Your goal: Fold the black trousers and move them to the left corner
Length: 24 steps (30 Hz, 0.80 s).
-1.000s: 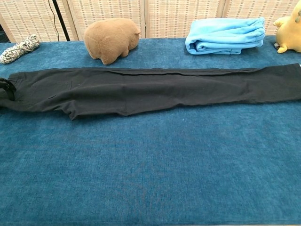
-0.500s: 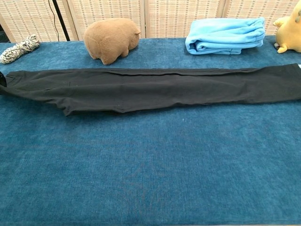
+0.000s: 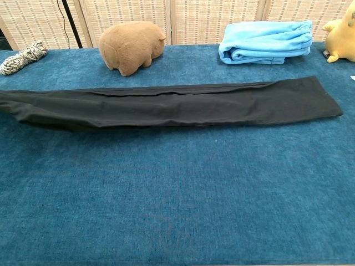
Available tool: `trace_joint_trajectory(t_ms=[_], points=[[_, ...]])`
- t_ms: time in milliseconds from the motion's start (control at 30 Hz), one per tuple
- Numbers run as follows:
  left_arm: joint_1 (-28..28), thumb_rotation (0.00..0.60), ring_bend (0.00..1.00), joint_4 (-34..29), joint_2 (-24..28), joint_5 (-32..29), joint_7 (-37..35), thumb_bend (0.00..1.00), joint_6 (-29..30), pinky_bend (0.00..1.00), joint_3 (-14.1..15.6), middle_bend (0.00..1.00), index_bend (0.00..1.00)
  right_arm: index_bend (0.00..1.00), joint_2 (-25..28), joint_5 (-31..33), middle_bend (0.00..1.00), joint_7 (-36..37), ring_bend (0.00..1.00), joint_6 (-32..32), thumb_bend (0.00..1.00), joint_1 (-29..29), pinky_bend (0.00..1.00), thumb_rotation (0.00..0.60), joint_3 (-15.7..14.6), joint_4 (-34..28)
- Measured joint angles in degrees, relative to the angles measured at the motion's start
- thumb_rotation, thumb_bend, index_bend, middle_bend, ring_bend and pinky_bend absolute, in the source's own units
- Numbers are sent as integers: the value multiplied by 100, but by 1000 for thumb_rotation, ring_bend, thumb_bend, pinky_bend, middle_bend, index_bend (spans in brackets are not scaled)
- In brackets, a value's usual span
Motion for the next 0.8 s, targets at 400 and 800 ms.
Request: trace_joint_trajectory(t_ms=[400, 800], points=[[304, 600, 369, 38, 292, -43, 66, 590, 372, 447, -41, 475, 699, 0, -15, 14, 0, -23, 0, -31, 0, 4, 0, 600, 6, -7], [-98, 600, 375, 40, 244, 117, 342, 588, 1110, 454, 38, 493, 717, 0, -28, 73, 0, -15, 0, -75, 0, 6, 0, 600, 23, -1]])
